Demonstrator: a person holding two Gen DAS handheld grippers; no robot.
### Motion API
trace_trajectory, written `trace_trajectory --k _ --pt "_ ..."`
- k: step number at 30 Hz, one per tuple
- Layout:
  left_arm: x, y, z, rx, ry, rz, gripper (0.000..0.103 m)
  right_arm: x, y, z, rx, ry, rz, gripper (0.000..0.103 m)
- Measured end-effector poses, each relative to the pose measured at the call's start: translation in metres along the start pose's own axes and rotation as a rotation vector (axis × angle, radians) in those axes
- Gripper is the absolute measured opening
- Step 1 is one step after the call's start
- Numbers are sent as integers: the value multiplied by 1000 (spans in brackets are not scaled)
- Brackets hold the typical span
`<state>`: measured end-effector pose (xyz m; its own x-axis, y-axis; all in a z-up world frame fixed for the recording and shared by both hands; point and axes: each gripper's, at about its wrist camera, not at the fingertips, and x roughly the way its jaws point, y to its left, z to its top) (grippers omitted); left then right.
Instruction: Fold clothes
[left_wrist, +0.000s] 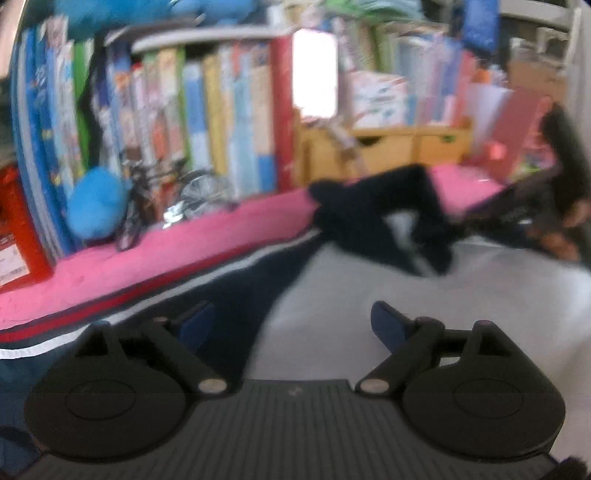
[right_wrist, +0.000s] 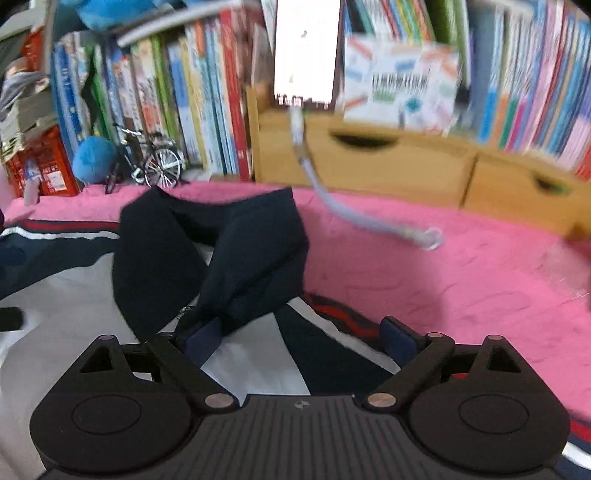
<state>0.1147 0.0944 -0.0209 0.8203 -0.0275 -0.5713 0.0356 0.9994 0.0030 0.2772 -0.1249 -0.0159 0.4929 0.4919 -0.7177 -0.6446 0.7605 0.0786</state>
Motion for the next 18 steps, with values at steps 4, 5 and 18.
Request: trace_trajectory --k 4,5,18 --pt "25 22 6 -48 44 -70 95 12 7 3 -98 3 40 26" --pt "29 25 6 -47 54 -74 95 13 10 5 -120 -1 36 24" --pt "41 55 17 -13 29 396 75 73 11 69 -113 -128 -160 22"
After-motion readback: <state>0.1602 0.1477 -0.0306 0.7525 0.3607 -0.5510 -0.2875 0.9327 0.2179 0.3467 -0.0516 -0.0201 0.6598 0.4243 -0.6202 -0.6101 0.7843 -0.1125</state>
